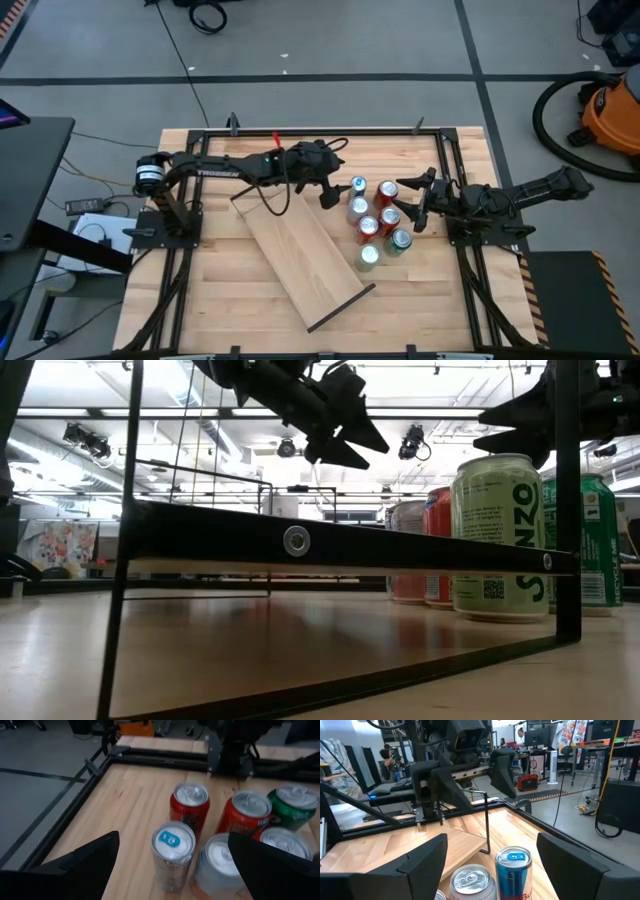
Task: Place canned beverage on shelf
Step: Put the blue soda can on the shelf
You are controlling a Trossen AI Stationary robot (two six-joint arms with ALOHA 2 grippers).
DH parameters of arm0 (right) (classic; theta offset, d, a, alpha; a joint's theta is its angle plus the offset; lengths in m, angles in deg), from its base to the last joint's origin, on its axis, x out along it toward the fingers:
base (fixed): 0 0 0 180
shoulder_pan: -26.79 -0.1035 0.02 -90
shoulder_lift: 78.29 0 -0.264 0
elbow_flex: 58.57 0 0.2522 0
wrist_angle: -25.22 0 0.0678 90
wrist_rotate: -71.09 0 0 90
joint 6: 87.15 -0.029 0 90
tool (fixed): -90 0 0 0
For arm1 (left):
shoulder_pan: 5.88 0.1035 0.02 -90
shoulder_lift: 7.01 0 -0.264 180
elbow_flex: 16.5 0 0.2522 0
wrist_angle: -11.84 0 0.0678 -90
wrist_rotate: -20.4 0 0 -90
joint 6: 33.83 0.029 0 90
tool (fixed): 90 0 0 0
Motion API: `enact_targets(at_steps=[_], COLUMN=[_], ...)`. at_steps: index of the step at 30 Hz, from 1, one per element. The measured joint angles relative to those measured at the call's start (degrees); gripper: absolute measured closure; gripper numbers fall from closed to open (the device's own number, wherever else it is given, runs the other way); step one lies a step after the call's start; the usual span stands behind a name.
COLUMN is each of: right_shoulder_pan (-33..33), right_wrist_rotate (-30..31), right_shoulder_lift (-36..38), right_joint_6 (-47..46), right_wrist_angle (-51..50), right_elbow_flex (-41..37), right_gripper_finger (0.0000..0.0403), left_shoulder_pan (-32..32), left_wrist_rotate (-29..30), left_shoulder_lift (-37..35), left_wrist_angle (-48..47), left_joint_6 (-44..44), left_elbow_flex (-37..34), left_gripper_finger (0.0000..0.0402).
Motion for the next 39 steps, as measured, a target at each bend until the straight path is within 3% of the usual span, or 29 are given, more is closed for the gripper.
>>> enact_targets(at_steps=[16, 24, 31, 39], right_shoulder_pan=[-1.02, -1.96, -2.85, -2.85], right_wrist_rotate=[2.55, 2.66, 2.8, 2.82], right_shoulder_lift=[-1.34, -1.77, -1.77, -1.77], right_joint_6=[-0.81, -0.26, 0.46, 0.5], right_wrist_angle=[0.73, 1.31, 2.17, 2.21], right_elbow_flex=[0.0, 0.0, 0.0, 0.0], right_gripper_finger=[0.0085, 0.0085, 0.0085, 0.0085], left_shoulder_pan=[0.9, 1.49, 3.41, 3.32], left_wrist_rotate=[0.6, -3.3, -11.16, -11.7], left_shoulder_lift=[2.88, 9.66, 13.02, 16.83], left_wrist_angle=[16.11, 22.71, 27.13, 27.48], left_joint_6=[4.28, 5.27, 2.08, 2.03], left_elbow_flex=[-1.44, -1.55, -1.49, -1.53], left_gripper_finger=[0.0015, 0.0015, 0.0015, 0.0015])
